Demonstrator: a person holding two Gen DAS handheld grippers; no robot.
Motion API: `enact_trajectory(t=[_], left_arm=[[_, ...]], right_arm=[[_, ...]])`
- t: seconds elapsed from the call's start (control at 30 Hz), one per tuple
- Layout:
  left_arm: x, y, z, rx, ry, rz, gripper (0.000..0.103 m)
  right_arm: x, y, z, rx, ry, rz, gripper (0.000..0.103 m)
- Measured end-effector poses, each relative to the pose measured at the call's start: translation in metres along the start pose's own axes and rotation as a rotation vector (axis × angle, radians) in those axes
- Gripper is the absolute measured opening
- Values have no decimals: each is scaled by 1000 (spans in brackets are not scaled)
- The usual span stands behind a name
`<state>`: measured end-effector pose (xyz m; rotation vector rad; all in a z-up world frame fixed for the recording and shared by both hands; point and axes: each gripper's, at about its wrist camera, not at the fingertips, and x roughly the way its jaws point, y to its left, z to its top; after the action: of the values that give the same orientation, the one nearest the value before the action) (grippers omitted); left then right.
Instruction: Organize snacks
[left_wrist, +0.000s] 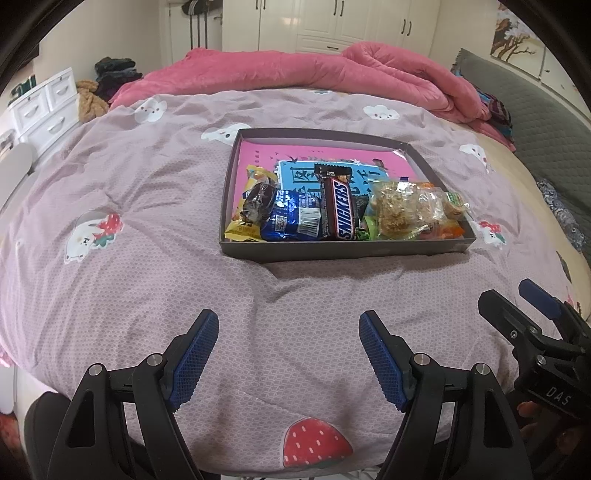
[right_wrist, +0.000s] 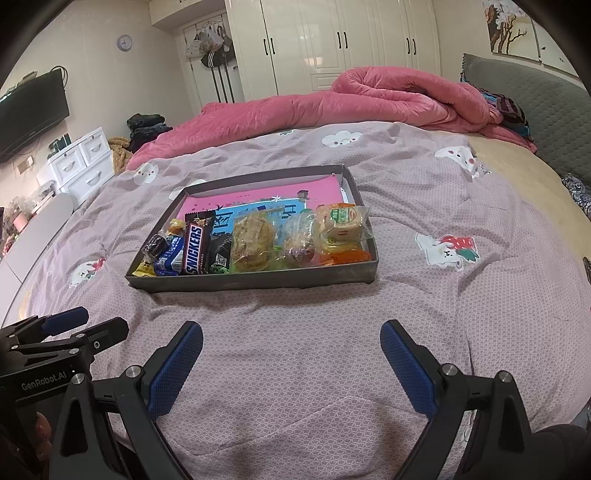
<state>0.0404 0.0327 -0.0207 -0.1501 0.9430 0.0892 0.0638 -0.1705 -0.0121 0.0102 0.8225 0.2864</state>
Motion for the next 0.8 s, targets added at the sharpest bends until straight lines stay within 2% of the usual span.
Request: enact_trajectory(t=[0.8], left_arm=[[3,-1,0,0,18,11,80]], right_arm=[[6,-1,-2,2,20,16,97]])
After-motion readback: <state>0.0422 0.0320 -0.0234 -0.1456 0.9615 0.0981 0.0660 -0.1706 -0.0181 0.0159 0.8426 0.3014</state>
